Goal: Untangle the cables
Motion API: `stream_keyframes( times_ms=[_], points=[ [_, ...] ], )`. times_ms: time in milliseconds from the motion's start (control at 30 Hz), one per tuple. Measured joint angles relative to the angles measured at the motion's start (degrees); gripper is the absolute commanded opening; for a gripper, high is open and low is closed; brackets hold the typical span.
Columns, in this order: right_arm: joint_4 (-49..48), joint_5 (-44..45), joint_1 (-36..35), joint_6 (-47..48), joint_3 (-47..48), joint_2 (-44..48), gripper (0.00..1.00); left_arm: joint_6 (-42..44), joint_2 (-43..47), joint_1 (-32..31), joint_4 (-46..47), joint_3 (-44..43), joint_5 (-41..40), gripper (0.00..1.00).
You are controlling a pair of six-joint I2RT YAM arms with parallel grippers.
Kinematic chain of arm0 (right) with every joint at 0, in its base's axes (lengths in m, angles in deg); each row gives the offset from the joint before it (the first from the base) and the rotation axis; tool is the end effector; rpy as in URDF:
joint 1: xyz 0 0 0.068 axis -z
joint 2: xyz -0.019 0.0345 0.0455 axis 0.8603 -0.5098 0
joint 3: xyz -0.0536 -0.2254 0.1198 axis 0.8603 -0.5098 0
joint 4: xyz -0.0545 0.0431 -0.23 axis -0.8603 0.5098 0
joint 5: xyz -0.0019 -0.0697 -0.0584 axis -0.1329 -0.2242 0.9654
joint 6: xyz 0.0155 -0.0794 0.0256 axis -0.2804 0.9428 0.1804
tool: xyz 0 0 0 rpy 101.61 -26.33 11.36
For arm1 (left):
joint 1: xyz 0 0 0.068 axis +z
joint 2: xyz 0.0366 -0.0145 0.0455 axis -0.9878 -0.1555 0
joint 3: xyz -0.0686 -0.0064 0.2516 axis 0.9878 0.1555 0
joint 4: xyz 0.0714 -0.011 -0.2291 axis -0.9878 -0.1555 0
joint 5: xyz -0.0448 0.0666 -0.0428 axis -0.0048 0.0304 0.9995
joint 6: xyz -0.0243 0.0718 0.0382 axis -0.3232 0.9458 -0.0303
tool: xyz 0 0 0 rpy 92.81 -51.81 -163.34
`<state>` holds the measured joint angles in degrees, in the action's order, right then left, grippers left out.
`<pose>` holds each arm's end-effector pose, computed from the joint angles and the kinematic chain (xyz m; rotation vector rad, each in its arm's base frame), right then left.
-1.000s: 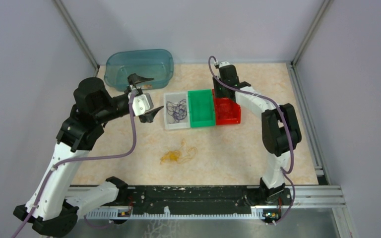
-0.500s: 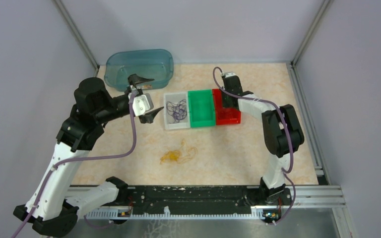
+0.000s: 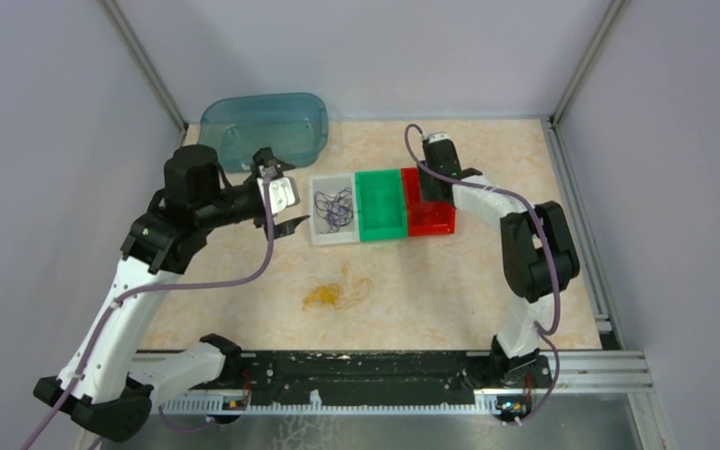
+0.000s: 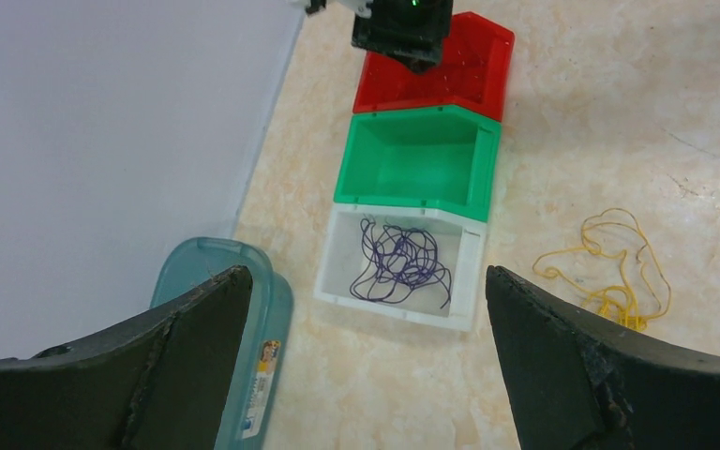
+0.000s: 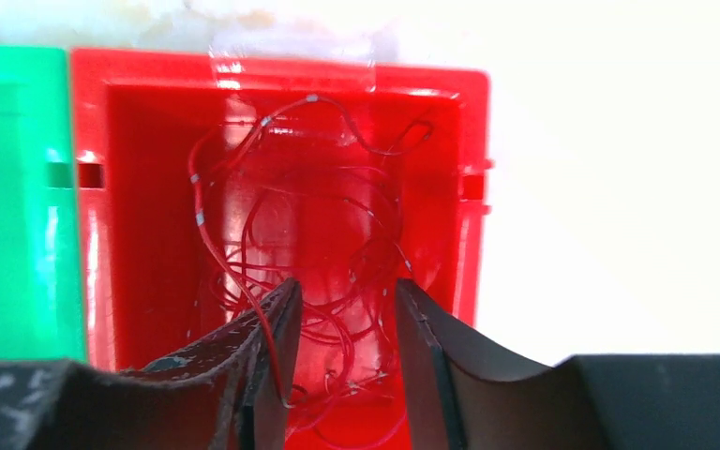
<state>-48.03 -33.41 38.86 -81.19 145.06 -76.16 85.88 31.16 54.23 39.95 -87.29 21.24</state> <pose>0.3801 0.1245 0.1739 -0.1783 2.3745 -0.0422 0.1672 -0.1277 0.4083 1.3974 1.2494 -0.2736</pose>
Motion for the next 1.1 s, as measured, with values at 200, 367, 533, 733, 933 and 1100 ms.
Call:
stream_keyframes(
  times_ms=[200, 367, 533, 733, 933, 1100],
  points=[
    [3.61, 2.1, -0.42, 0.28, 2.71, 8.07, 0.58, 0.33, -3.58, 2.34, -3.17, 0.5, 1.2, 1.0],
    [2.95, 5.51, -2.32, -0.92, 2.12, 18.64, 0.99, 1.25, -5.66, 2.78, -7.17, 4.42, 1.75, 1.0],
    [0.0, 1.81, -2.27, -8.48, -4.5, 28.59, 0.99, 2.32, -5.86, 2.84, -7.69, 12.52, 2.08, 1.0],
    [-4.24, -9.35, -4.94, -12.7, -15.23, 32.63, 0.9, 2.62, -6.32, 2.84, -6.32, 17.25, 2.34, 1.0],
    [-9.73, -12.33, -20.94, -13.88, -28.52, 35.65, 0.75, 3.28, -6.75, 2.95, -2.89, 18.53, 2.51, 1.0],
    [-15.8, -12.44, -27.34, -15.45, -34.29, 35.76, 0.71, 3.54, -6.78, 3.34, -2.49, 18.97, 2.54, 1.0]
  ],
)
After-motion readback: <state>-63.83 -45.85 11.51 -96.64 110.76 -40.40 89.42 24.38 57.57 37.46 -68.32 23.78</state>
